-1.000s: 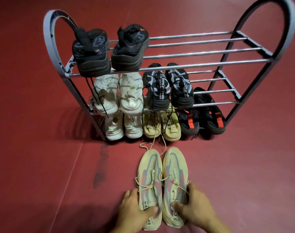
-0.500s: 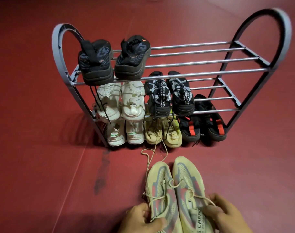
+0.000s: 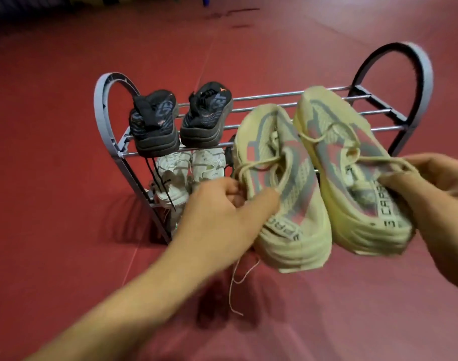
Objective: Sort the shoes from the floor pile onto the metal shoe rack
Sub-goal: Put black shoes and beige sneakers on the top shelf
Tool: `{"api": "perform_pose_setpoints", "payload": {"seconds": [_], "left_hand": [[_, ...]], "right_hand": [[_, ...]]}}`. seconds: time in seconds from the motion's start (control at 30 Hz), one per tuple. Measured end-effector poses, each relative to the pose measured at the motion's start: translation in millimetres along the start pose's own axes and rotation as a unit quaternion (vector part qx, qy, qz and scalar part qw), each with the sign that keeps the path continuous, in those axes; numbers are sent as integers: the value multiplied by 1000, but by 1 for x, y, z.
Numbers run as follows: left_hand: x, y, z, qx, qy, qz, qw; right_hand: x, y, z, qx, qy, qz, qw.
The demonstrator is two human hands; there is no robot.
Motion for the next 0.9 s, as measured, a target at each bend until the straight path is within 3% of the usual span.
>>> {"api": "perform_pose_setpoints", "payload": {"seconds": [0.17,0.37,0.5,0.77,0.9], "left_hand": [[94,13,-15,17,33,-1,999],[173,-5,-15,71,77,-33,994],[187,-26,-2,80,70,-60,993],[181,-19,-16,312,53,-6,949],[174,-1,-12,349,48,30,936]], "right_hand": [[82,-57,32,-4,33,-17,999],[146,-81,82,-111,42,-20,993],[167,-75,98,-140,53,-15,989],[181,-52,84,-146,108,9,983],[178,-56,78,-164,127,-9,978]]}}
Point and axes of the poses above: each hand's wrist, its own x-axis towards the middle knuckle, its own z-axis out of the palm, y = z × x, the point moved 10 cm from there along x, towards the middle knuckle, and after that the axes turned 14 degrees about z, right-handed, at the moved point
